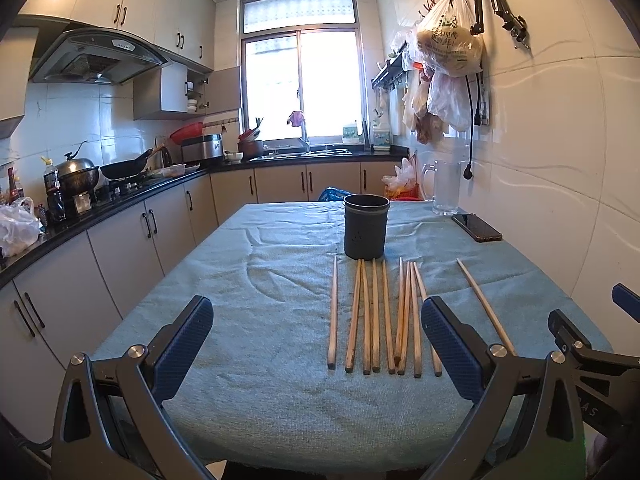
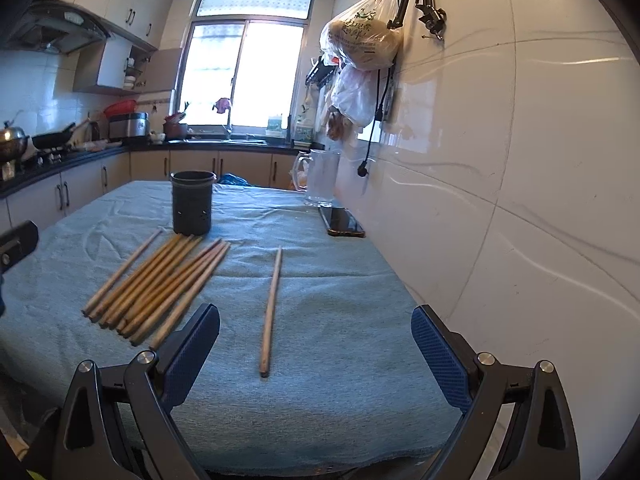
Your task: Organize utensils
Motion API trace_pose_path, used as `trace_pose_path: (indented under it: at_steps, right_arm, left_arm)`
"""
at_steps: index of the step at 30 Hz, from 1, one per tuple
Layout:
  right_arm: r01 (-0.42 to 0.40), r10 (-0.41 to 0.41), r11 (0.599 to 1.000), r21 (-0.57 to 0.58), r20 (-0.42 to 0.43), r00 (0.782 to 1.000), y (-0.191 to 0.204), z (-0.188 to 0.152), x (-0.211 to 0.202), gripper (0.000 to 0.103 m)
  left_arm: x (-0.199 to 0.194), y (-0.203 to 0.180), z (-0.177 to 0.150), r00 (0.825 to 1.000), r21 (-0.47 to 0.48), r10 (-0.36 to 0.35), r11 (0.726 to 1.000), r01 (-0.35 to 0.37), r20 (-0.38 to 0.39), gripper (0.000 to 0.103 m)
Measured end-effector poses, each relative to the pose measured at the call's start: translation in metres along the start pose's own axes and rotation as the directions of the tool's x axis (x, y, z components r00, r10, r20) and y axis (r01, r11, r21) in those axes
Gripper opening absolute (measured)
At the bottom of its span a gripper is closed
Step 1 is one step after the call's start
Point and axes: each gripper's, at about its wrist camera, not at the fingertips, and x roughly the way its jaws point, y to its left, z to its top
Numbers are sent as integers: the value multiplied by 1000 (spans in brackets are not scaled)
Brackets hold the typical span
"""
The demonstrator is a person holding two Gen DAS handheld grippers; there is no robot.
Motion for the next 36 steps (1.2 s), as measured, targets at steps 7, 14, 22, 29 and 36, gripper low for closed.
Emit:
trace_pose_path:
  at_steps: [7, 14, 22, 29, 36]
  right_arm:
    - [-27, 27, 1000, 9, 12, 1000, 2, 0, -4, 98]
    - [-53, 53, 998, 38, 17, 998, -2, 0, -6, 99]
    - [-50, 50, 996, 70, 0, 999, -8, -3, 0, 99]
    - [-68, 71, 993, 94, -27, 997, -14, 3, 13, 99]
    - [-116, 126, 987, 110, -82, 989, -13, 12, 37, 99]
  left_arm:
    - [-5, 1, 1, 1000, -4, 4, 1000, -4, 15, 103]
    - [-6, 2, -1, 1000, -2, 3, 1000, -3, 16, 103]
    - [-7, 1, -1, 1000, 4, 11, 1000, -11, 9, 103]
    - [9, 5, 1, 998, 13, 47, 999, -46, -33, 103]
    - [38, 17, -1, 990, 13, 66, 998, -65, -128, 103]
